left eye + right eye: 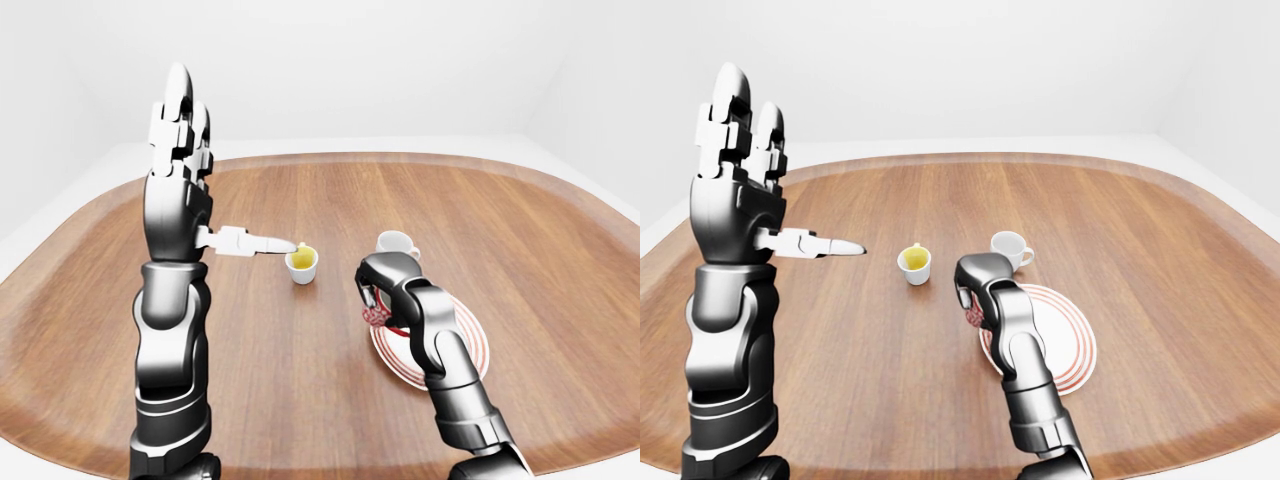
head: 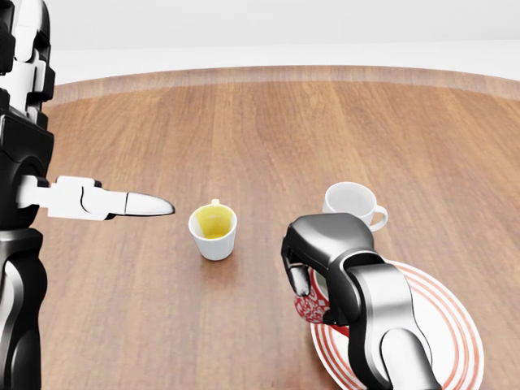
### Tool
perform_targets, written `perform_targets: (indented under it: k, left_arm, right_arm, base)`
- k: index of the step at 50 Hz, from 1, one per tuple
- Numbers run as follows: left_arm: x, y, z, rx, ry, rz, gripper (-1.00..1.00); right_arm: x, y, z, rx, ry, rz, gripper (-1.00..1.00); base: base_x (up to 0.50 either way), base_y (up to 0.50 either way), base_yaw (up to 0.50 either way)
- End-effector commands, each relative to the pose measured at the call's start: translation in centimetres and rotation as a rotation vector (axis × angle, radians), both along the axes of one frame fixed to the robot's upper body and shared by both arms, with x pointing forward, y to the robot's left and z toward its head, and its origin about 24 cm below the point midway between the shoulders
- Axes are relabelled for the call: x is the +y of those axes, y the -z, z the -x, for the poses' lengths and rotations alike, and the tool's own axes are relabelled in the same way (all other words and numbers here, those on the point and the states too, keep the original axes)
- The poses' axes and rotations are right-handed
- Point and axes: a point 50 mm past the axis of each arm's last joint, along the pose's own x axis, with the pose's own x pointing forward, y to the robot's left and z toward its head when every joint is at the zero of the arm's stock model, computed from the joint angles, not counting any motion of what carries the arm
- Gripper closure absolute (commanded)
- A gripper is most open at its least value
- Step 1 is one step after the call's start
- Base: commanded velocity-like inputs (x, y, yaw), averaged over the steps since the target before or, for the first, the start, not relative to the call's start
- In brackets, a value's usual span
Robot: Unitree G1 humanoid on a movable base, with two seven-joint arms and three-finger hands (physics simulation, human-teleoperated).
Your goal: Pick up the red mug and put it on the plate
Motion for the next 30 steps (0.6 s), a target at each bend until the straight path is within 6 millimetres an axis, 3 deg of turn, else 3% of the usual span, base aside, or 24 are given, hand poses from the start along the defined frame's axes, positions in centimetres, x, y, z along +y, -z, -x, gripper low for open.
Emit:
perform_targets:
  k: [1,14,30]
  left_arm:
    - [-0.2,0.0,-0.1,0.000,0.004,-0.003,-1.00]
    - [-0.1,-0.2,0.2,-0.011,0.002,-0.002,-1.00]
    - [0.0,-0.3,0.2,-0.016,0.000,-0.001,-1.00]
  right_arm:
    - [-1.3,-1.1,-0.1,-0.043,0.027,-0.018,1.00]
    - [-2.9,2.0,0.9,0.068,0.070,0.005,1.00]
    - [-5.2,2.7,1.6,0.090,0.131,0.011,1.00]
  base:
    - [0.00,0.00,0.00]
    - [0.00,0.00,0.00]
    - [0.00,0.00,0.00]
